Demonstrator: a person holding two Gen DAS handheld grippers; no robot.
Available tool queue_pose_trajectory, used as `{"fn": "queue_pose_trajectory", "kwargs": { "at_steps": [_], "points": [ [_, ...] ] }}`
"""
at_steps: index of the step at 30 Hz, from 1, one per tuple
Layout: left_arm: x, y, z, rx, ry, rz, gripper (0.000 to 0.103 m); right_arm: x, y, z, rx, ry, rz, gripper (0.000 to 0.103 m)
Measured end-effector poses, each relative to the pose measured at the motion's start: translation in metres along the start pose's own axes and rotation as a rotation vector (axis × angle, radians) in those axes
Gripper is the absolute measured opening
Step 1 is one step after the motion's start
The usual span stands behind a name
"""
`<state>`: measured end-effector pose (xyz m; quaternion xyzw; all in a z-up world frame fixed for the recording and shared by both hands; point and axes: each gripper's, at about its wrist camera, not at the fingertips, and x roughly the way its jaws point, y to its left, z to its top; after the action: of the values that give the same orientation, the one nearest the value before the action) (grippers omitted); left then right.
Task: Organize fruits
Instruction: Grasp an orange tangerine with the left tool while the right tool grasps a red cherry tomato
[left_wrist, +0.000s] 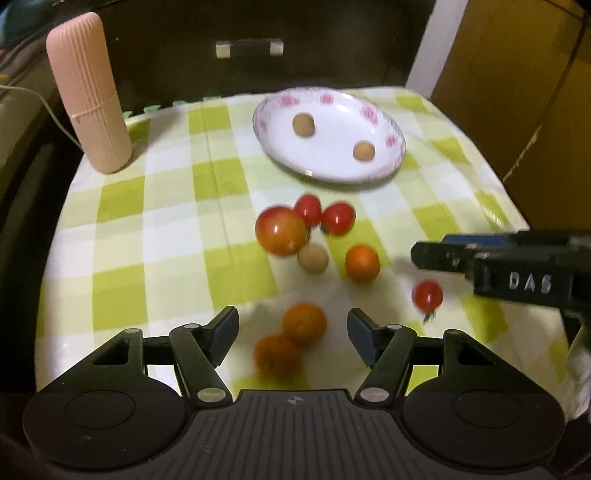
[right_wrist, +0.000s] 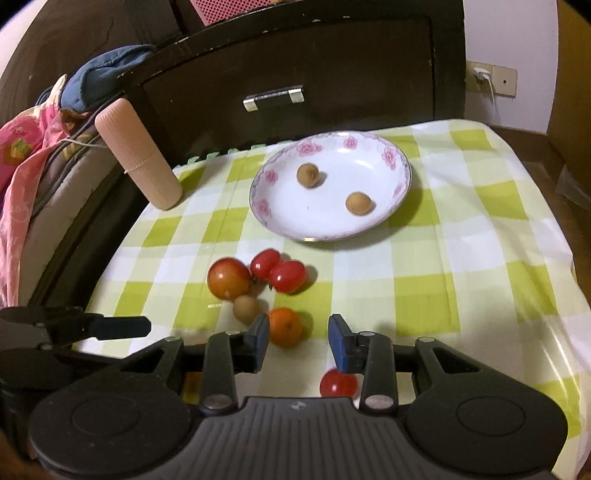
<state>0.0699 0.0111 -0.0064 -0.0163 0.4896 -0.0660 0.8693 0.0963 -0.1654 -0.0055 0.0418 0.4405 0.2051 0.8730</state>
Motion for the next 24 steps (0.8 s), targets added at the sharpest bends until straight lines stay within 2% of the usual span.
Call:
{"fn": "queue_pose_trajectory", "kwargs": {
  "at_steps": [10,19,21,24],
  "points": [
    [0.013,-0.001,-0.016,0.043,0.045,0.045,0.071,-0.002,0.000,-0.015,0.003,0.034,0.014,0.034],
    [0.028,-0.003,-0.020,0.061,0.069,0.071,0.058,0.000,-0.013,-0.015,0.039,0.044,-0.003,0.034],
    [0.030,-0.005,-0.021,0.069,0.074,0.074,0.048,0.000,-0.015,-0.016,0.045,0.047,-0.006,0.034],
    [0.030,-0.007,-0.022,0.081,0.075,0.081,0.041,0.002,-0.020,-0.016,0.056,0.051,-0.014,0.035]
  ]
}}
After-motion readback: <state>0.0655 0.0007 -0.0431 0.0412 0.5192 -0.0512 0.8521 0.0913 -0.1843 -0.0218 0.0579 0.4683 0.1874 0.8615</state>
